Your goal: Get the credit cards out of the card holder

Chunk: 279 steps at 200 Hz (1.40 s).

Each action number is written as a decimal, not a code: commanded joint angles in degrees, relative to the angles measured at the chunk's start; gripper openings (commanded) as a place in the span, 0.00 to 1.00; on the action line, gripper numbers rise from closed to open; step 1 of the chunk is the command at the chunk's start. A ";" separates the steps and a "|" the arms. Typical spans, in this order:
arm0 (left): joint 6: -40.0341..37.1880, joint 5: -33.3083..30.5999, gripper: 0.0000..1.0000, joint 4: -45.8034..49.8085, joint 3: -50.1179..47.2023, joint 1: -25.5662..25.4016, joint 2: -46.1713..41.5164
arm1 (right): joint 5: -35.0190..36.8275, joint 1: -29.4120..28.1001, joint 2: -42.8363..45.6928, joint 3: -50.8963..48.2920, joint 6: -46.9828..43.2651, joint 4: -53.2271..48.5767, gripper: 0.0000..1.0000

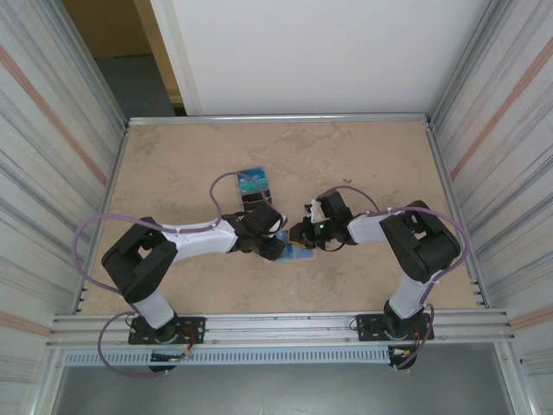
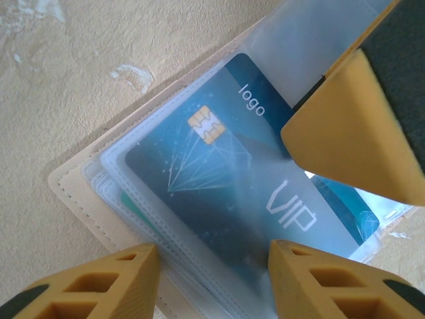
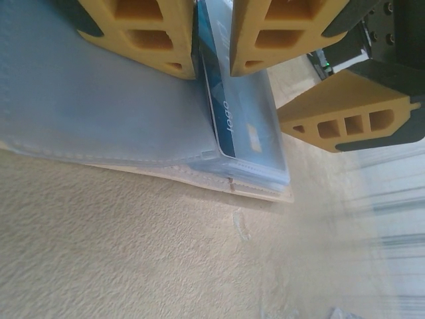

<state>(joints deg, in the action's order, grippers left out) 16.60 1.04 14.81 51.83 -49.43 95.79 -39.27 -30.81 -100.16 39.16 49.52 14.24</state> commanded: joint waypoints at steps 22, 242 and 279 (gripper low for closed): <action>0.75 0.97 0.47 0.84 -0.68 0.48 0.79 | 0.75 0.05 -2.89 -1.36 1.02 0.25 0.13; 0.02 -1.80 0.60 3.94 1.19 1.40 -4.92 | 7.39 2.86 5.45 4.79 -8.46 -18.81 0.00; 0.16 -3.23 0.74 3.08 2.04 1.40 -6.67 | 7.24 2.75 6.61 4.53 -7.77 -19.23 0.00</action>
<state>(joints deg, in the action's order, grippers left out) 16.53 -0.23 17.39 52.27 -48.69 91.77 -34.06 -28.36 -95.22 43.13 42.78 -1.89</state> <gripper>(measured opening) 0.698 0.054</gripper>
